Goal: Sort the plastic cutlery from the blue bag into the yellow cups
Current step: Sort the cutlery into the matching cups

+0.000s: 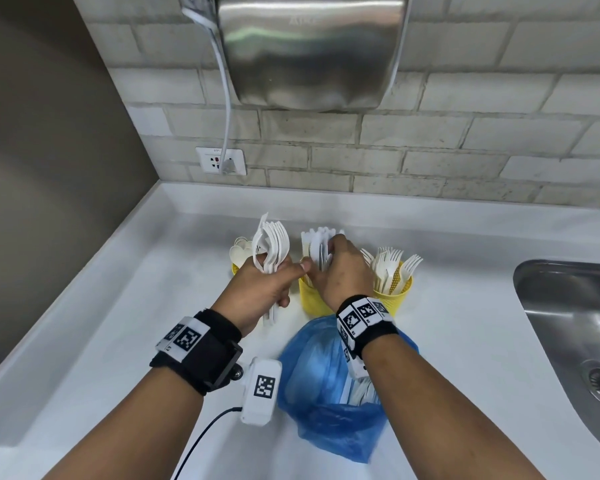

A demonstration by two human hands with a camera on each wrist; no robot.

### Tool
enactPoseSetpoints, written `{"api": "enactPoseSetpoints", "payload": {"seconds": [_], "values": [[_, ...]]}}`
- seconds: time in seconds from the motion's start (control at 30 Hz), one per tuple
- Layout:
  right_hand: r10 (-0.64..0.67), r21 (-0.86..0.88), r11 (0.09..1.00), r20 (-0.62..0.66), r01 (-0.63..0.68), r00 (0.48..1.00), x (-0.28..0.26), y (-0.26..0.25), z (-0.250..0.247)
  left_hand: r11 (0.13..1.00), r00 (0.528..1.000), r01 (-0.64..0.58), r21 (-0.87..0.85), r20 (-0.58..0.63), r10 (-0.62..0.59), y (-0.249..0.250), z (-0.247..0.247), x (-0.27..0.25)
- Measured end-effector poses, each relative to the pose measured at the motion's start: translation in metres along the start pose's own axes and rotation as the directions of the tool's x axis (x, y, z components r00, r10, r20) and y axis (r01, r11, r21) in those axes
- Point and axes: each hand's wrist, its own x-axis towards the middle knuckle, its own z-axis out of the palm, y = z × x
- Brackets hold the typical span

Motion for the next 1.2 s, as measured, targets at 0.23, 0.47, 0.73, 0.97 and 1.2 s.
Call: {"api": "enactPoseSetpoints", "payload": {"seconds": [0.23,0.47,0.73,0.97,1.2], "values": [[-0.274,-0.166,0.951,-0.074,0.259,0.959,0.003,-0.015,-0.013,0.997,0.997,0.071,-0.008,0.007,-0.071,0.000,0.000,0.000],[-0.318,-0.232,0.911,0.126,0.340,0.939,0.003,-0.025,-0.026,0.994,0.995,0.101,-0.051,0.010,-0.101,0.002,-0.001,0.000],[-0.331,0.503,0.825,0.059,0.258,0.942,-0.006,-0.057,-0.066,0.992,1.000,0.019,0.123,-0.008,-0.018,0.001,-0.006,0.001],[-0.335,0.483,0.840,0.104,0.247,0.937,-0.003,-0.053,-0.066,0.967,0.992,-0.067,0.246,0.121,0.038,0.003,0.000,-0.003],[-0.262,0.666,0.745,0.230,0.044,0.937,-0.003,-0.054,-0.073,0.997,0.965,-0.025,0.070,0.264,0.005,0.010,0.001,-0.011]]}}
